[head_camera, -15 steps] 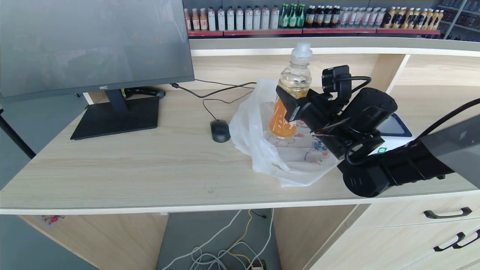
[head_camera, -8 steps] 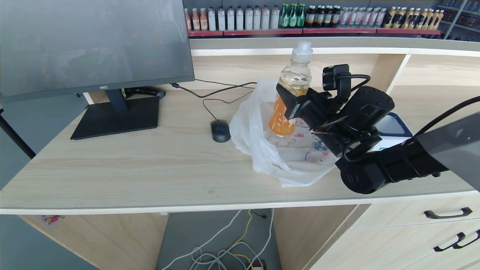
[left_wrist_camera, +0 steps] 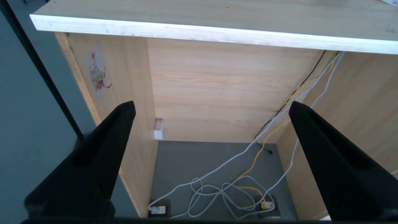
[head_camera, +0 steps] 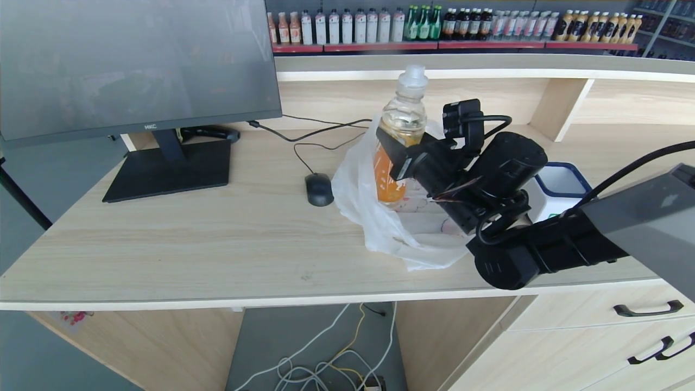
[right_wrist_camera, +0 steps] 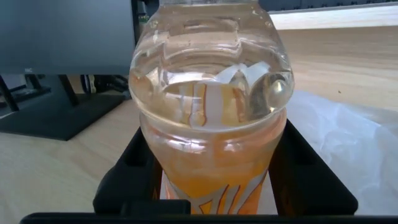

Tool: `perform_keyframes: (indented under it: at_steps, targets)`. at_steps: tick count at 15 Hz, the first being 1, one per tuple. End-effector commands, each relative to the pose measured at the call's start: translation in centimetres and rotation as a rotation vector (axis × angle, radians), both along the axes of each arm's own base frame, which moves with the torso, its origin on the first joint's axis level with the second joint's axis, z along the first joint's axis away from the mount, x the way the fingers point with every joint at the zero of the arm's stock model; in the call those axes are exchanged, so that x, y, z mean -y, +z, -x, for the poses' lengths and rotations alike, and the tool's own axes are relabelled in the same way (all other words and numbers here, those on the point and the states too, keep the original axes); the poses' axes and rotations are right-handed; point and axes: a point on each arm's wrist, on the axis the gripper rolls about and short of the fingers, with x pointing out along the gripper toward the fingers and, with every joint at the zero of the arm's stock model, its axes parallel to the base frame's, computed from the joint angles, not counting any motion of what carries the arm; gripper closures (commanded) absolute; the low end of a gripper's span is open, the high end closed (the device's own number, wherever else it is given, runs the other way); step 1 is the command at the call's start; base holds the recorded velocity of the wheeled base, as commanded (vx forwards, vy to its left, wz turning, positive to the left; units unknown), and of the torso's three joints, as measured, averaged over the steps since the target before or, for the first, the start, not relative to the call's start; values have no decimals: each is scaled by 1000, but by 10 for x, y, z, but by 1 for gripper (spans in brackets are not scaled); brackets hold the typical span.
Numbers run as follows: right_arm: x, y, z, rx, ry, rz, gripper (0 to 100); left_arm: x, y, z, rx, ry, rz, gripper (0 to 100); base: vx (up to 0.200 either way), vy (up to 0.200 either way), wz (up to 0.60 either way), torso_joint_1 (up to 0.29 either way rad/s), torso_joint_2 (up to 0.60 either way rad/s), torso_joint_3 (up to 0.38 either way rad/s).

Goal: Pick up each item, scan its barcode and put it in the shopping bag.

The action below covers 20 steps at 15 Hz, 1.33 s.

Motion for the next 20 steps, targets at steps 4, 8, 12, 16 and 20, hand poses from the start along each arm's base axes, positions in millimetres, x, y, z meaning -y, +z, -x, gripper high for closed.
perform_keyframes:
  at_steps: [4, 8, 12, 16, 20]
  targets:
    - [-5, -9, -2, -19, 6, 13, 100, 0, 0, 0, 0, 0, 0, 0, 0, 0, 0, 0, 0, 0]
    - [-6, -17, -5, -35, 6, 24, 100, 0, 0, 0, 0, 0, 0, 0, 0, 0, 0, 0, 0, 0]
    - [-7, -21, -6, -36, 5, 26, 100, 0, 0, 0, 0, 0, 0, 0, 0, 0, 0, 0, 0, 0]
    - [-7, -21, -6, -33, 5, 25, 100, 0, 0, 0, 0, 0, 0, 0, 0, 0, 0, 0, 0, 0]
    - [-8, -21, -6, -31, 4, 26, 100, 0, 0, 0, 0, 0, 0, 0, 0, 0, 0, 0, 0, 0]
